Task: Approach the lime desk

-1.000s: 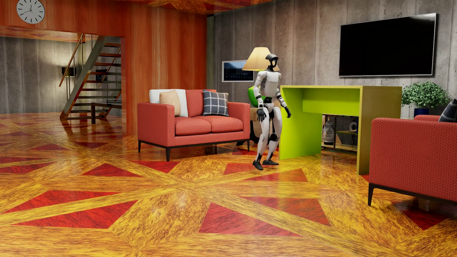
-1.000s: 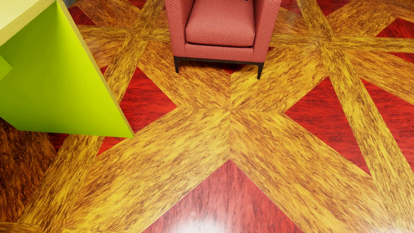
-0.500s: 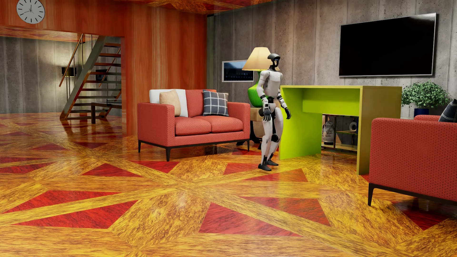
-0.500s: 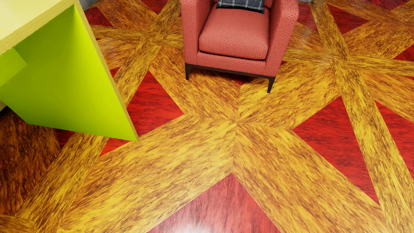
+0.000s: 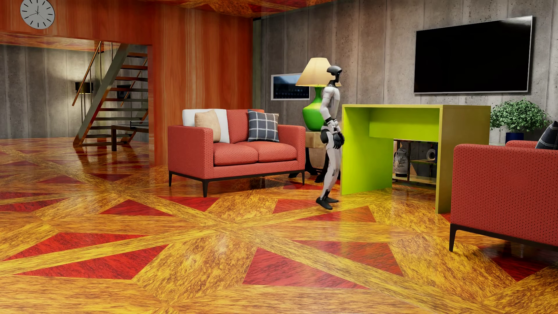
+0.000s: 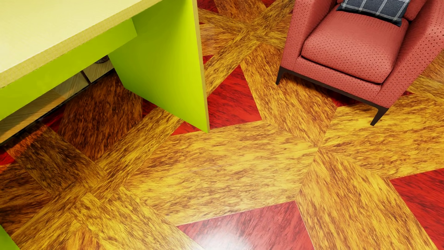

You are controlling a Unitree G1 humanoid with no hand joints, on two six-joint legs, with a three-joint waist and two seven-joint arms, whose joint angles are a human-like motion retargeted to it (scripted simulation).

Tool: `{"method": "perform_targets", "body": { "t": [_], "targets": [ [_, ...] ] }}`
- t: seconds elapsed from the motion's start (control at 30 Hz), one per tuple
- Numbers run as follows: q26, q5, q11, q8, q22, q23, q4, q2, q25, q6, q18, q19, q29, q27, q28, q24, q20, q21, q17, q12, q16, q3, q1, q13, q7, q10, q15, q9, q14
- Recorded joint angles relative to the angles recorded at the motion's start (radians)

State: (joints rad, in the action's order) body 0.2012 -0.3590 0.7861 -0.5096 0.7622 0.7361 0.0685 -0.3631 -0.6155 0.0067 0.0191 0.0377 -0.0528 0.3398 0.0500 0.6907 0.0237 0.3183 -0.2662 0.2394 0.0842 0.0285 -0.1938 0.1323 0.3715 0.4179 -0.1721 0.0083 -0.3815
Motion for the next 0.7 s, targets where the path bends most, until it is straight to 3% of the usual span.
{"method": "perform_targets", "body": {
  "t": [0.07,0.1,0.27,0.37,0.47,0.57,0.6,0.67,0.7],
  "targets": [
    [0.019,-0.034,0.143,0.122,-0.001,0.020,-0.028,-0.091,-0.015,-0.008,0.001,0.008,-0.004,-0.012,0.024,-0.005,0.002,0.022,-0.010,-0.010,0.005,-0.010,-0.009,0.012,-0.055,0.000,0.049,0.009,0.007],
    [0.024,-0.019,0.167,0.200,-0.002,0.024,-0.038,-0.117,-0.031,-0.012,-0.002,0.024,-0.009,-0.017,0.039,-0.014,0.008,0.036,-0.015,-0.013,0.007,-0.013,-0.015,0.020,-0.082,0.007,0.016,0.011,0.008],
    [-0.020,0.169,-0.178,0.596,-0.034,0.027,-0.059,-0.012,-0.031,-0.025,-0.049,0.076,-0.059,-0.038,0.108,-0.031,0.010,0.034,0.019,-0.011,0.029,-0.016,-0.043,0.059,-0.251,0.002,-0.051,0.004,0.034],
    [-0.051,0.150,-0.293,0.476,-0.075,0.032,-0.066,0.082,-0.026,-0.037,-0.090,0.056,-0.045,-0.041,0.197,-0.061,0.047,0.052,0.044,-0.015,0.011,-0.003,-0.084,0.041,-0.363,0.020,-0.134,0.007,0.046],
    [-0.131,0.168,-0.318,0.382,-0.176,0.025,-0.045,0.075,-0.019,-0.040,-0.110,0.045,-0.024,-0.045,0.232,-0.103,0.100,0.092,0.057,0.006,-0.022,0.019,-0.154,-0.017,-0.439,0.036,-0.161,0.017,0.057],
    [-0.203,0.186,-0.294,0.301,-0.311,-0.002,0.076,0.050,0.006,-0.029,-0.057,0.058,0.020,-0.047,0.160,-0.089,0.085,0.113,0.029,0.066,-0.042,0.030,-0.239,-0.069,-0.202,0.266,-0.207,0.025,-0.015],
    [-0.218,0.199,-0.289,0.288,-0.349,-0.022,0.084,0.045,0.001,-0.025,-0.087,0.055,0.018,-0.050,0.125,-0.073,0.072,0.113,0.013,0.085,-0.046,0.036,-0.257,-0.074,-0.192,0.420,-0.217,0.026,-0.036],
    [-0.258,0.232,-0.297,0.281,-0.413,-0.075,0.046,0.034,-0.012,-0.016,-0.262,0.039,0.007,-0.064,0.063,-0.037,0.050,0.097,-0.016,0.131,-0.052,0.041,-0.235,-0.063,-0.215,0.610,-0.227,0.018,0.007],
    [-0.277,0.248,-0.310,0.284,-0.438,-0.112,0.017,0.032,-0.019,-0.013,-0.274,0.028,0.002,-0.073,0.034,-0.031,0.040,0.083,-0.028,0.148,-0.058,0.038,-0.186,-0.046,-0.219,0.593,-0.226,0.009,0.101]
  ]
}}
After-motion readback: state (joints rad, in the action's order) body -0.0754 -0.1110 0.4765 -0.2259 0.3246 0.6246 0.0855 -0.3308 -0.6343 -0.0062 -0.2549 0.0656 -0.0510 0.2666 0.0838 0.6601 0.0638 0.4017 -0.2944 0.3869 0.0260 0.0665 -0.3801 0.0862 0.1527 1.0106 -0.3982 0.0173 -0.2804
